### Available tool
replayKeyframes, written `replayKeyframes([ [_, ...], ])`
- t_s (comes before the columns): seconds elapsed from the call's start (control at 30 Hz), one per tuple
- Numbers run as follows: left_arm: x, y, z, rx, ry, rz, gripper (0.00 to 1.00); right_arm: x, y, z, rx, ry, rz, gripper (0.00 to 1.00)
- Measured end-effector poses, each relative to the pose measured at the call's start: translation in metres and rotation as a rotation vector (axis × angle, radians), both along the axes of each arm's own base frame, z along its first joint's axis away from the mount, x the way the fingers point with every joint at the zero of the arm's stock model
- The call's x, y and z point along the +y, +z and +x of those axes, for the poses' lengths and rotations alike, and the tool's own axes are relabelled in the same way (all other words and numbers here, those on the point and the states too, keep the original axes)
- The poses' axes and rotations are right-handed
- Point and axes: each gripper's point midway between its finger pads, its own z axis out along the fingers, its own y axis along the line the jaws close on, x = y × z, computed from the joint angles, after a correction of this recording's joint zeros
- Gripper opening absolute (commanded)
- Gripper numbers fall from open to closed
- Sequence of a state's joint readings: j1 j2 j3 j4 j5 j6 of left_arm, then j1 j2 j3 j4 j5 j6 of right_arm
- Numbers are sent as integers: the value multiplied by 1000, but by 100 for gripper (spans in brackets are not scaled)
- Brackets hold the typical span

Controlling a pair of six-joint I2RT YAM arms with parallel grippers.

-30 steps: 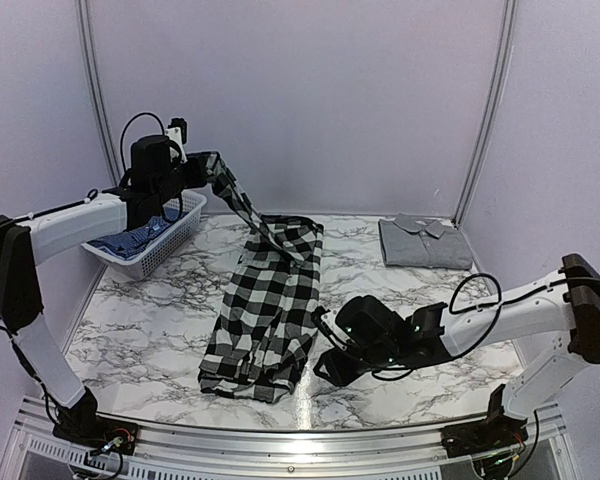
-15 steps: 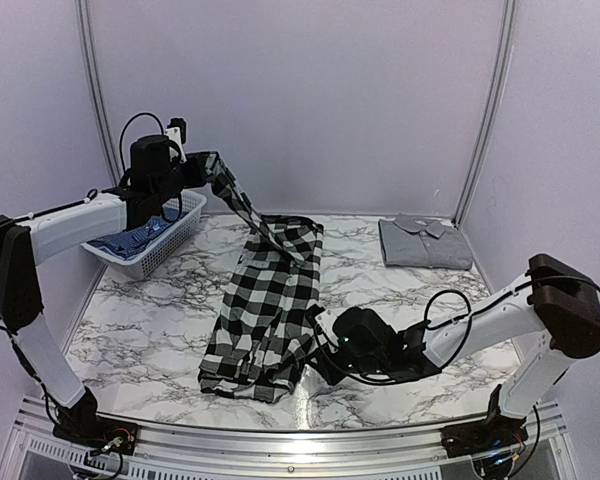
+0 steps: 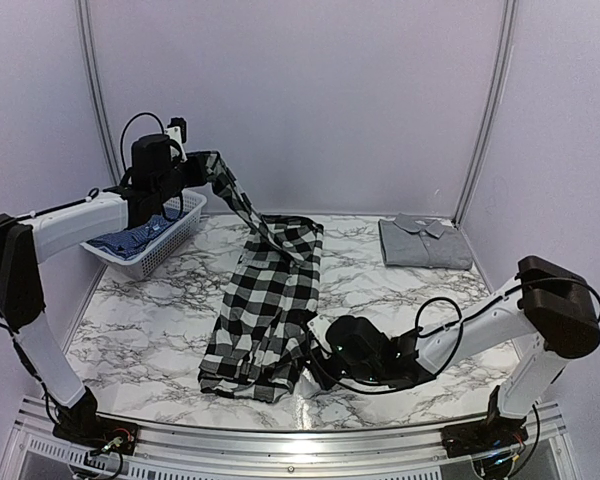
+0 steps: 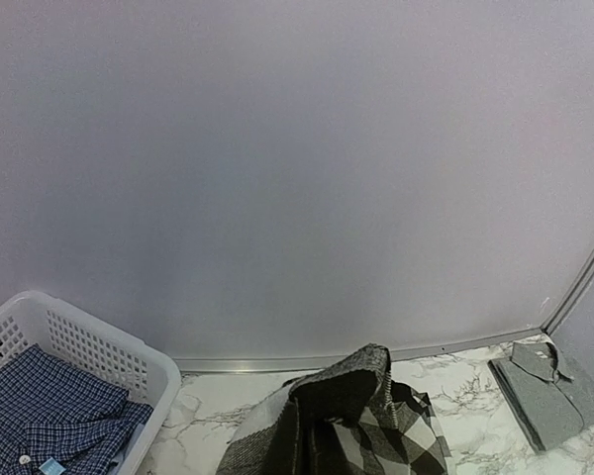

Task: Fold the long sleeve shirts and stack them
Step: Smooth out the corner of the shirt at the rectangle-folded shirt.

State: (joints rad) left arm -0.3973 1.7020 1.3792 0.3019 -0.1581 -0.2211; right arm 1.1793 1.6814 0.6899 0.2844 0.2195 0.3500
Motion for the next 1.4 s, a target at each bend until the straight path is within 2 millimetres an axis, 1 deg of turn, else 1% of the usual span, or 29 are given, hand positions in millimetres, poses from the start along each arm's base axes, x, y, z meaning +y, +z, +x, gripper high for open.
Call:
replayKeyframes([
  [0.1, 0, -2, 1, 3, 0, 1, 0, 1, 0, -1, -4, 6, 1, 19],
  [0.2, 0, -3, 1, 5, 0, 1, 0, 2, 0, -1, -7, 9, 2, 15],
  [0.37, -1, -7, 3, 14, -1, 1, 0, 4, -3, 0, -7, 13, -5, 0],
  [0.5, -2, -11, 4, 20, -3, 2, 0, 8, 0, -2, -12, 20, -2, 0],
  [0.6, -3, -10, 6, 18, -7, -2, 0, 9, 2, -9, -11, 34, -15, 0],
  [0.7, -4, -8, 7, 15, -10, -5, 0, 12, 9, -18, -14, 53, -22, 0],
  [0.9, -6, -3, 9, 7, -16, -17, 0, 22, 32, -40, -6, 96, -27, 0],
  [1.03, -7, -6, 12, 13, -16, -21, 0, 27, 44, -53, 24, 116, -39, 0],
  [1.27, -9, -13, 14, 26, -20, -21, 0, 27, 52, -61, 89, 118, -91, 0],
  [1.33, -9, -14, 15, 28, -21, -21, 0, 29, 60, -61, 97, 119, -94, 0],
  [1.4, -8, -13, 15, 28, -20, -22, 0, 32, 72, -61, 98, 120, -91, 0],
])
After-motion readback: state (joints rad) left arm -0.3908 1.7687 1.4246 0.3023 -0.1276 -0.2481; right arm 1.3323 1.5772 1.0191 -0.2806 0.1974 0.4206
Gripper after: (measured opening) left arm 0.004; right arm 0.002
